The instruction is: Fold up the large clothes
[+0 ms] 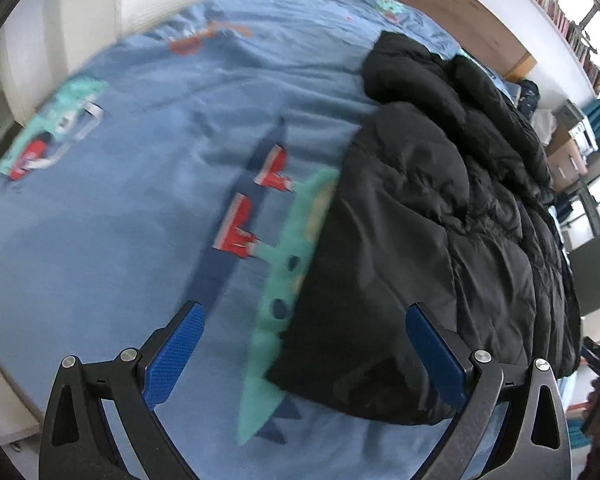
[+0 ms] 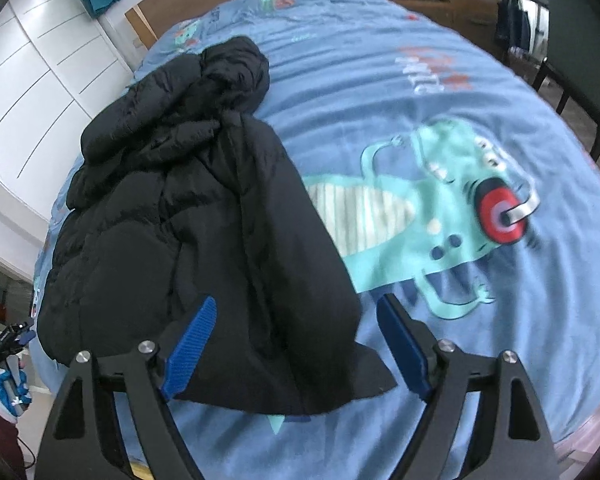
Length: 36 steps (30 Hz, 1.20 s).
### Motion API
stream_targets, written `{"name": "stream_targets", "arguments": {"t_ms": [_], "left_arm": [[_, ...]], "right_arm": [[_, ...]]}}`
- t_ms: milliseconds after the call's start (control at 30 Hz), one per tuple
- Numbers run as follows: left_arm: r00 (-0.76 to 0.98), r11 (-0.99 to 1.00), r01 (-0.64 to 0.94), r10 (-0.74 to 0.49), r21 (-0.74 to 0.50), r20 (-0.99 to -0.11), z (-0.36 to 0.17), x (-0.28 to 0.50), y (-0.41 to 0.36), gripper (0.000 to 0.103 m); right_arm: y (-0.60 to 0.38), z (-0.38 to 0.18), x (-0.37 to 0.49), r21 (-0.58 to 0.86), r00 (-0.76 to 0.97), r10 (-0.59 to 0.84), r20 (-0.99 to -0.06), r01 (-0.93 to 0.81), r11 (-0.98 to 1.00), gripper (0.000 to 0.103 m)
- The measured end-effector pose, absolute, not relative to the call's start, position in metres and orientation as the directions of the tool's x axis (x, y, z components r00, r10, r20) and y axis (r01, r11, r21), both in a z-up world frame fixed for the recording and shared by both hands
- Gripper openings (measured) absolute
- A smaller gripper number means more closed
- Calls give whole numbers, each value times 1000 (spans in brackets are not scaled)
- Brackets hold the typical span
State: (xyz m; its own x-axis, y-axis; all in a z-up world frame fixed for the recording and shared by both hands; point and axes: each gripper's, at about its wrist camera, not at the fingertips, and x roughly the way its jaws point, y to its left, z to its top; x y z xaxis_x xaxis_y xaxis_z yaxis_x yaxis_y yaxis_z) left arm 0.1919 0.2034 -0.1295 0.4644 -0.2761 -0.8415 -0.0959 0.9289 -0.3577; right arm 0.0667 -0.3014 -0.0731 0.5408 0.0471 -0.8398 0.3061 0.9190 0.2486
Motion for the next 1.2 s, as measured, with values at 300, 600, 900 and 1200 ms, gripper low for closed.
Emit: {"name": "stream_targets", "arguments": {"t_ms": [300, 600, 900, 1200], "left_arm": [[369, 879, -90, -407, -468, -836, -172, 208, 184, 99], [360, 853, -62, -465, -518, -809, -178, 200, 175, 99], [368, 809, -79, -519, -582, -771, -182, 194, 177, 99], [371, 771, -90, -561, -630, -740, -180, 187, 180, 78]], "right_arm": [[-297, -115, 94, 273, 472, 124, -873, 261, 926, 83], [-305, -140, 97, 389, 468, 232, -853, 271, 880, 83], [-319, -143, 90, 440, 479, 277, -833, 270, 857, 83], [-327, -152, 73, 511, 489, 342, -802, 267, 817, 82]]}}
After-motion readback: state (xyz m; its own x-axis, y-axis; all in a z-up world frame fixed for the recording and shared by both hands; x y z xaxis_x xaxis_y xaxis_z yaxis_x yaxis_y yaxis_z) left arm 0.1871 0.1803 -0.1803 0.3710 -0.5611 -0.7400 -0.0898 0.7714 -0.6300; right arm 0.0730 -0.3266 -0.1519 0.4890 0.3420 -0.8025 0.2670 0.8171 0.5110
